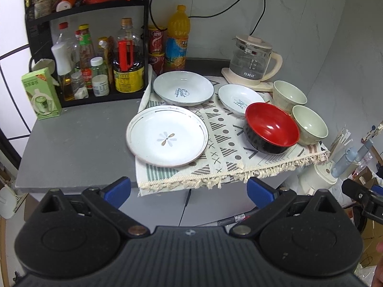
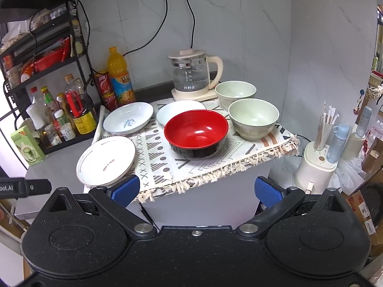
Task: Organize plates and bowls
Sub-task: 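Move both open grippers toward the large pale green bowl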
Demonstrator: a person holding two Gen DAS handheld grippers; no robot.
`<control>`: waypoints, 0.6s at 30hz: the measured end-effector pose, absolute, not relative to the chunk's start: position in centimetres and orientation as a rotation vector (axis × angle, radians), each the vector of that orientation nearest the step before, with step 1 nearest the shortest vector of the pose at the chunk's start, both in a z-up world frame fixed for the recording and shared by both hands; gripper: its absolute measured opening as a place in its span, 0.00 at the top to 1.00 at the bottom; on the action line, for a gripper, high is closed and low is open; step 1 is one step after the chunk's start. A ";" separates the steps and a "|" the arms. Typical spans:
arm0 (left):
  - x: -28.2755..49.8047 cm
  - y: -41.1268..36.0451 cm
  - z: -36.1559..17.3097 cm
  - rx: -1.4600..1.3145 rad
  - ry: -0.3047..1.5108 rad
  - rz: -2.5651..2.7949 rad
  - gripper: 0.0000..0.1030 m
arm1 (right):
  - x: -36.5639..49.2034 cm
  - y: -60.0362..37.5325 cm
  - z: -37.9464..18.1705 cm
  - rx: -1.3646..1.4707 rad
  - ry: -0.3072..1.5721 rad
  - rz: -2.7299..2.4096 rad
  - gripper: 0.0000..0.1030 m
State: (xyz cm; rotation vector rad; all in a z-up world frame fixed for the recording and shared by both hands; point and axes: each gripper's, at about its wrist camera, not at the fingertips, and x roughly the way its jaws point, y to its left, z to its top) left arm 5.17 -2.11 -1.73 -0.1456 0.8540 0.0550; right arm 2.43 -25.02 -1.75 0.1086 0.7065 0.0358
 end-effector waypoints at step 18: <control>16.8 -5.5 -3.5 -0.118 0.891 -0.013 0.01 | 12.3 -28.0 -3.3 0.143 0.741 0.010 0.00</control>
